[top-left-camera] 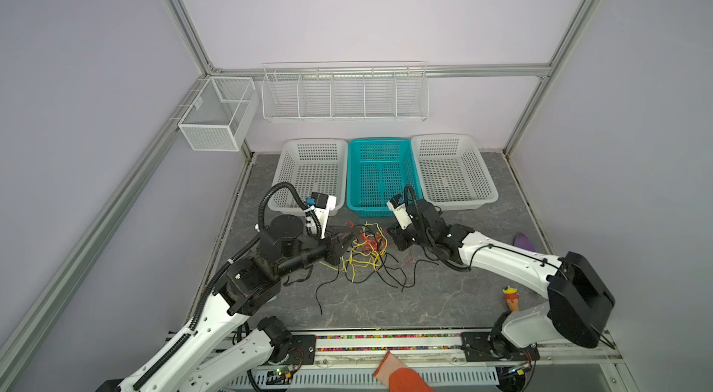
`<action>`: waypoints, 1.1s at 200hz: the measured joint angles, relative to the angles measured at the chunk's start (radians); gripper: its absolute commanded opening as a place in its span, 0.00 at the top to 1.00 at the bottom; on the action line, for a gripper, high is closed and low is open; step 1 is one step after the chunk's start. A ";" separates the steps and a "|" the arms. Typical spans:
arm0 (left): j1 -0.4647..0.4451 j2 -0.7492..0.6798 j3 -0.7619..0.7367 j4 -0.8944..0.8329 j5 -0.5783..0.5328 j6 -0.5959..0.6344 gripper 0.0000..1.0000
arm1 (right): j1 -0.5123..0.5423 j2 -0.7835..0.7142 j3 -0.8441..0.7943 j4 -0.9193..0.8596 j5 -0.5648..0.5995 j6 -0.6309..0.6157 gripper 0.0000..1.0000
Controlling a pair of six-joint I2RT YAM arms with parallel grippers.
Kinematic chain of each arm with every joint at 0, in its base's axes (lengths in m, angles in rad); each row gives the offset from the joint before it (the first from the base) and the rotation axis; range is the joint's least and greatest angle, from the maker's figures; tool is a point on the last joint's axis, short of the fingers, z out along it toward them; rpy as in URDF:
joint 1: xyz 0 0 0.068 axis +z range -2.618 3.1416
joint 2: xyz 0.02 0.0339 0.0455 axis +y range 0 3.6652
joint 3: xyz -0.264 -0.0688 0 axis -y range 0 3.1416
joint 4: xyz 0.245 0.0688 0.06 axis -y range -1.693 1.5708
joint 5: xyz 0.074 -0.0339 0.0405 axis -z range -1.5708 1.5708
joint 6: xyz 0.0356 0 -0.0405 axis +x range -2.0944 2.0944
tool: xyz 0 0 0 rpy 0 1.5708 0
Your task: Untangle the cables
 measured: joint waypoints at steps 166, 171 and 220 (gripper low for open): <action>0.000 -0.083 -0.063 -0.021 0.006 0.051 1.00 | -0.002 -0.129 0.005 -0.114 -0.131 0.410 0.26; 0.000 -0.083 -0.067 -0.018 0.009 0.052 1.00 | -0.002 -0.131 -0.003 -0.111 -0.143 0.442 0.26; 0.000 -0.087 -0.079 0.002 0.035 0.056 1.00 | -0.002 -0.137 -0.089 -0.010 -0.208 0.761 0.24</action>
